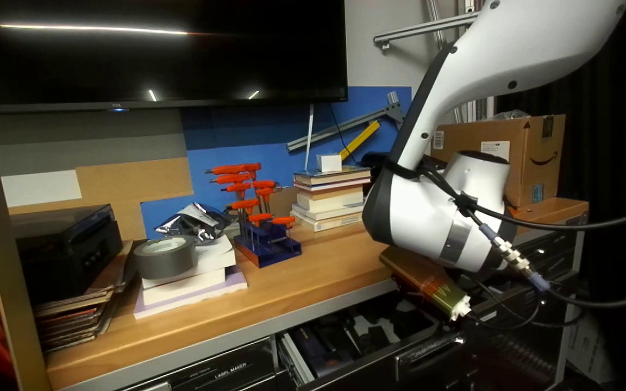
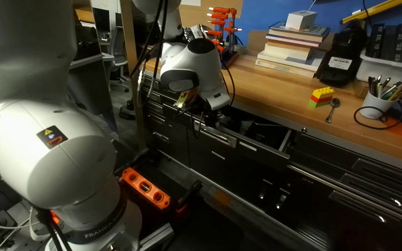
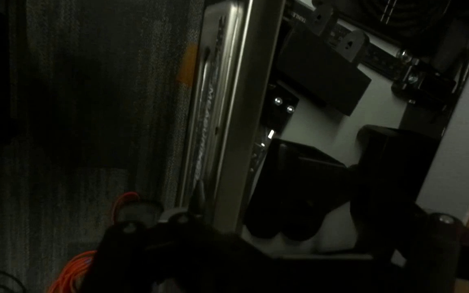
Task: Put the black objects on the tabletop in the open drawer and then close the drawer
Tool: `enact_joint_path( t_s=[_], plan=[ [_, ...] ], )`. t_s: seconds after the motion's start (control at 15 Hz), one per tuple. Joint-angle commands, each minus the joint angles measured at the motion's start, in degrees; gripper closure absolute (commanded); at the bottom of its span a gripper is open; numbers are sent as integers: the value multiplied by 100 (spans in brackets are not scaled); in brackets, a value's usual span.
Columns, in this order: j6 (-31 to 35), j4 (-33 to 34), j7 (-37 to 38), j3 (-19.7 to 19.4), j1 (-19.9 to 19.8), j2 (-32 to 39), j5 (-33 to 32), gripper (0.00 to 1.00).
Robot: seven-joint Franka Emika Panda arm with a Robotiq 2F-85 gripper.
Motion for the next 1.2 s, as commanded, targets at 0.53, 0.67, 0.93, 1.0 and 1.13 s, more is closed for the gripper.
enact_joint_path(
  t_s=[0.53,0.67,0.93,1.0,1.13],
  plan=[
    [104,-1135,-206,-4289,3851,745,167,0],
    [-333,-1135,-137,-5104,4662,1085,35,0],
    [-1835,-1018,225,-6480,5950,1338,-1007,0],
    [-2200,-925,350,-6724,6185,1394,-1279,0],
    [-2830,-738,527,-7080,6498,1368,-1742,0]
  ],
)
